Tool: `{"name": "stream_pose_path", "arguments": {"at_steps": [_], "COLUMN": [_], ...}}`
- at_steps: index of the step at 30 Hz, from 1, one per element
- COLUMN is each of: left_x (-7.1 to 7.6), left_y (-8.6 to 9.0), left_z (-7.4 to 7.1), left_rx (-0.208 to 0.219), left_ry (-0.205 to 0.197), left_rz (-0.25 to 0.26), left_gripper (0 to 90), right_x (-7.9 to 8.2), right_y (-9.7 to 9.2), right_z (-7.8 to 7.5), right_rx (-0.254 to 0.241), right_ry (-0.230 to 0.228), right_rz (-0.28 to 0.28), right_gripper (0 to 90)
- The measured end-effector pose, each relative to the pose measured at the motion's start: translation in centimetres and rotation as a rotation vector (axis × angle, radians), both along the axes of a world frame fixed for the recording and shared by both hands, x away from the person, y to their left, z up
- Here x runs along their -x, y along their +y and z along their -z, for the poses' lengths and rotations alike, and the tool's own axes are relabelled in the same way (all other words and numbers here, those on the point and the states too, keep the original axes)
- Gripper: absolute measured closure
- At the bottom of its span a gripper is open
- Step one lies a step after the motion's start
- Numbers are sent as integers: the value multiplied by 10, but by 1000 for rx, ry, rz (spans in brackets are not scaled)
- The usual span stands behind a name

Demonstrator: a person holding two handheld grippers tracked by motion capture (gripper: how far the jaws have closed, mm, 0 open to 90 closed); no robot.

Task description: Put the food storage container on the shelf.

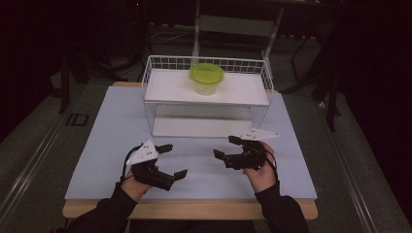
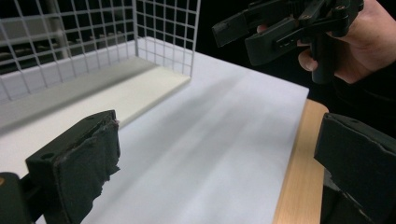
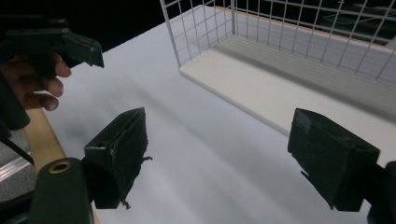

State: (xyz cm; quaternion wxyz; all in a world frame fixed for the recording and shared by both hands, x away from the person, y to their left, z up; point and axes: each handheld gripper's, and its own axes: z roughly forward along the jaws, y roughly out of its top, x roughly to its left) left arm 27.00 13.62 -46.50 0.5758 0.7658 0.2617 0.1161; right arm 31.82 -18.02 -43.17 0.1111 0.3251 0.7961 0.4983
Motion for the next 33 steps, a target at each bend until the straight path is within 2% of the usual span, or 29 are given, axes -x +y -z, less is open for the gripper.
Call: {"name": "stream_pose_path", "arguments": {"at_steps": [1,4,9,11,16,20,23,33], "left_x": [0,1,1,0,-1,0,1,3], "left_y": [0,-3,-5,-5,-3,-2,-2,-4], "left_z": [0,7,13,15,19,22,22,23], "left_rx": [0,-30,-34,-38,-36,-46,-55,-51], "left_ry": [0,-2,6,10,20,20,10,16], "left_rz": [0,23,37,36,37,46,55,77], "left_gripper": [10,10,10,10,10,10,10,10], "right_x": [0,7,14,17,20,27,29,27], "right_y": [0,-10,-18,-20,-25,-27,-29,-32], "right_z": [0,13,21,23,28,37,41,48], "right_rx": [0,1,28,57,70,119,135,156], "right_ry": [0,8,3,-13,-14,-23,-22,-9], "right_rz": [0,0,1,7,9,-15,-19,1], "right_gripper": [195,195,195,195,194,189,189,189]}}
